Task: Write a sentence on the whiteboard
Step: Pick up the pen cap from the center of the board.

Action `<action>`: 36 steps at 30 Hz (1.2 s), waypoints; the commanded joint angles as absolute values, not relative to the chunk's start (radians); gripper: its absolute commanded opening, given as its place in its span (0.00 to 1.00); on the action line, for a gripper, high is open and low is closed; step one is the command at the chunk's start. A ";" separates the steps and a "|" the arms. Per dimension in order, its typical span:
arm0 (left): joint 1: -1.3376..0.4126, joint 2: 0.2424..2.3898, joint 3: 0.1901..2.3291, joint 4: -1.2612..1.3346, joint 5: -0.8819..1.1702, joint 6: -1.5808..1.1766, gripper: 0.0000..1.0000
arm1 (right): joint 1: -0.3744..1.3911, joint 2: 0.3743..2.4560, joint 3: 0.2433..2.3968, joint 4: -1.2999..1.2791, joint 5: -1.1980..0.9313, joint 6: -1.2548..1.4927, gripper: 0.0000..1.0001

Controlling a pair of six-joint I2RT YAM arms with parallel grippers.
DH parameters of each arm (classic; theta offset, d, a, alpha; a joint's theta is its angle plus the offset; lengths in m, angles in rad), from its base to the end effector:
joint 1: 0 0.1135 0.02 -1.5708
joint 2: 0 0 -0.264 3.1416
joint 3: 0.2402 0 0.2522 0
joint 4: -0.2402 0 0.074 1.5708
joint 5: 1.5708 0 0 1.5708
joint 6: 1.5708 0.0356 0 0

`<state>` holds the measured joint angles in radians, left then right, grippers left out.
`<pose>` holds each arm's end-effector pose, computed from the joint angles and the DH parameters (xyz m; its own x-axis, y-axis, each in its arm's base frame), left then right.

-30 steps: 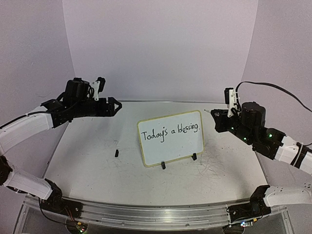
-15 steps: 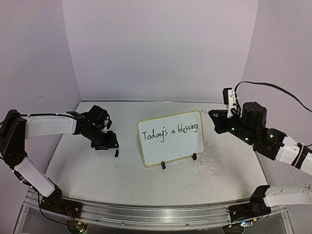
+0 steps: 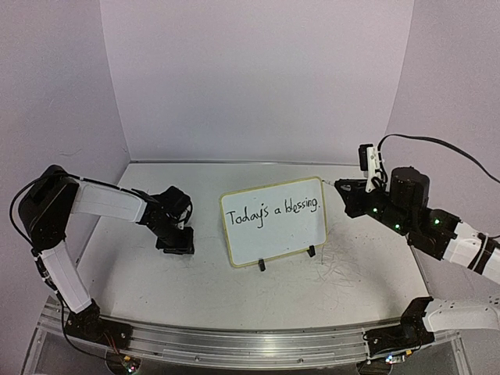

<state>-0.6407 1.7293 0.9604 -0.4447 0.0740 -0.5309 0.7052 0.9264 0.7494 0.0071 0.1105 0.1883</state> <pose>0.2531 -0.1920 0.1444 -0.9600 0.0860 -0.2665 0.1517 0.9597 -0.2368 0.1708 0.1402 0.3220 -0.2316 0.0472 -0.9717 -0.5274 0.8332 0.1662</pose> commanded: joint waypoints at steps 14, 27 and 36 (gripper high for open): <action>-0.665 1.786 0.996 -0.417 -0.107 -0.486 0.30 | 0.701 0.945 0.758 0.042 0.094 0.199 0.00; -0.679 1.834 1.020 -0.422 -0.122 -0.424 0.34 | 0.701 0.951 0.759 0.043 0.085 0.199 0.00; -0.678 1.865 1.040 -0.435 -0.142 -0.403 0.31 | 0.701 0.941 0.751 0.042 0.090 0.199 0.00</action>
<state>-0.6811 1.8072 1.0256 -0.4603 -0.1231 -0.4252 0.7052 0.9493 0.7494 0.0071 0.0887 0.1890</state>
